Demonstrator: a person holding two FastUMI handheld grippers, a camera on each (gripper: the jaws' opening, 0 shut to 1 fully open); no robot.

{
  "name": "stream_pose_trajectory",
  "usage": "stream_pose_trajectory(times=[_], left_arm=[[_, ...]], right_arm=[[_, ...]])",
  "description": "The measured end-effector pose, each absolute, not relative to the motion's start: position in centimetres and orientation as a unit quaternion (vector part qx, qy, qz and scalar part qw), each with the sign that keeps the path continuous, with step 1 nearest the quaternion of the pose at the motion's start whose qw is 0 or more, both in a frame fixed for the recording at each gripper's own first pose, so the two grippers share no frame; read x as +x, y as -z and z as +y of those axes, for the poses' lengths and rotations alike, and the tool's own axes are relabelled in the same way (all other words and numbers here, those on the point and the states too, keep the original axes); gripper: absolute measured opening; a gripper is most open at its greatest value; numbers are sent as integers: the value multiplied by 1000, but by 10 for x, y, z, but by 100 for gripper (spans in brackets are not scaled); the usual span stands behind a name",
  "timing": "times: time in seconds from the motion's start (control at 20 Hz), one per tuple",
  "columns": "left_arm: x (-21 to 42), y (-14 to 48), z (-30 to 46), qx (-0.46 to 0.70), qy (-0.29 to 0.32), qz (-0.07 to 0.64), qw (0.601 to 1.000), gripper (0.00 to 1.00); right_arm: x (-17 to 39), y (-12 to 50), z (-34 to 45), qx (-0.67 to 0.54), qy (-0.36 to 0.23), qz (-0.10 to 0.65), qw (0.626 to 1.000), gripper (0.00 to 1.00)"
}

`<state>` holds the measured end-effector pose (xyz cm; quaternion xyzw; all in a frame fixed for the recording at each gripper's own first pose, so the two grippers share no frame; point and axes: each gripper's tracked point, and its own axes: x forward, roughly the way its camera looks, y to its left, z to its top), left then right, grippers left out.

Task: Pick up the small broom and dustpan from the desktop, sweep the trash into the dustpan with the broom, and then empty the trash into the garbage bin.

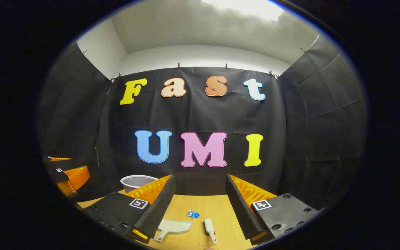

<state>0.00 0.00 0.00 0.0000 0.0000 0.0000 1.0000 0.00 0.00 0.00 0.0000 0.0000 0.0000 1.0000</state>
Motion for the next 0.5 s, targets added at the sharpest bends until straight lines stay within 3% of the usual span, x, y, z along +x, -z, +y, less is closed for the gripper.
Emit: stream_pose_trajectory(times=[0.5], left_arm=[[10, 6, -24, -6, 42, -5, 999, 76]], right_arm=[[1, 3, 14, -37, -8, -18, 999, 92]])
